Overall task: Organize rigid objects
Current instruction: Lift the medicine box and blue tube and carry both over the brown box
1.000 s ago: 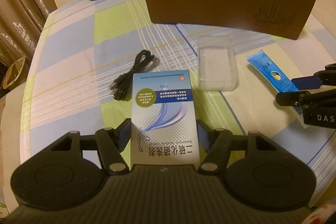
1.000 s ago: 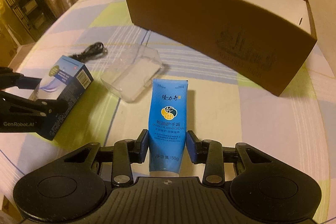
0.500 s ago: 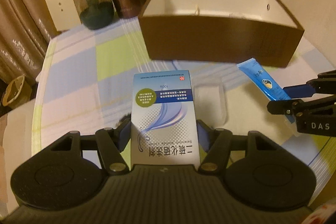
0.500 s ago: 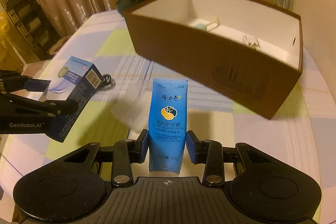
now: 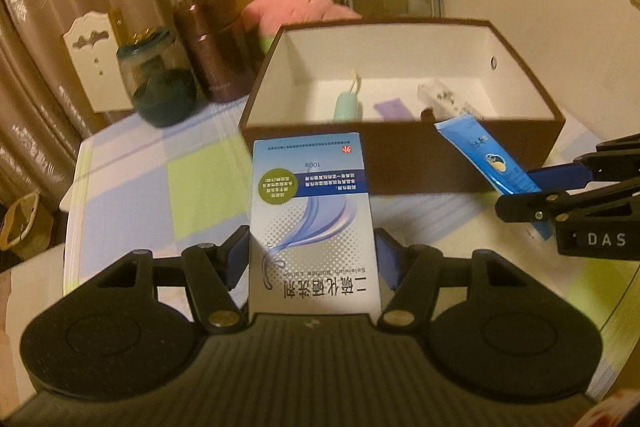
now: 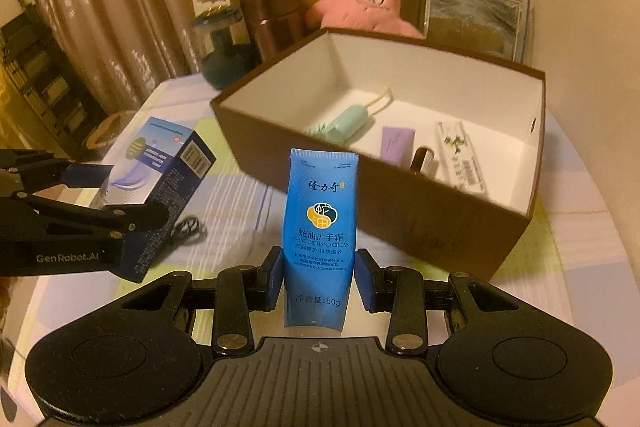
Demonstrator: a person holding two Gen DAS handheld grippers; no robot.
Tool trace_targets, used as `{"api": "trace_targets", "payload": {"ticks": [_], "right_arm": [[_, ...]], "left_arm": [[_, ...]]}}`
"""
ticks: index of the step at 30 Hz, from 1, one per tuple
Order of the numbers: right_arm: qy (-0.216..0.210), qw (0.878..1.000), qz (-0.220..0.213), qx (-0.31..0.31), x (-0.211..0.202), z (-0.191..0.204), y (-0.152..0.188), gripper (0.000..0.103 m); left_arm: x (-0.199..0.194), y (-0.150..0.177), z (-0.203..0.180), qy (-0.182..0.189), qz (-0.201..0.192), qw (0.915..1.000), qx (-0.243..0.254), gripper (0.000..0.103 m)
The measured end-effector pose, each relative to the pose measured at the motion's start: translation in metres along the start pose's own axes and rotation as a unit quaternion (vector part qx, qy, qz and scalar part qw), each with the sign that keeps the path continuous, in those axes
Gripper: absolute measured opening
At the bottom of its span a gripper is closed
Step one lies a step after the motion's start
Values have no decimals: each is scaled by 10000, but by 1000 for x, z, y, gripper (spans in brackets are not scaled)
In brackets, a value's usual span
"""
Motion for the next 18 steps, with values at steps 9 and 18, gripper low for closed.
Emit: {"api": "trace_targets", "payload": {"ticks": [9, 18], "right_arm": [[-36, 9992, -327, 224, 4, -17, -49, 38], [-37, 9967, -616, 519, 21, -37, -103, 38]], "left_arm": [[16, -54, -5, 119, -355, 9991, 204, 63], [48, -111, -4, 193, -576, 9974, 396, 63]]}}
Point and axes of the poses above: each gripper's, at about its wrist camera, not at the fingertips, and x roughly the way its jaws point, z to its left, y to its underside, the point moved 4 cm from there along x, roughly the way its jaws point, and after that the axes turned 10 degrees about -y, right-handed, at the moved point
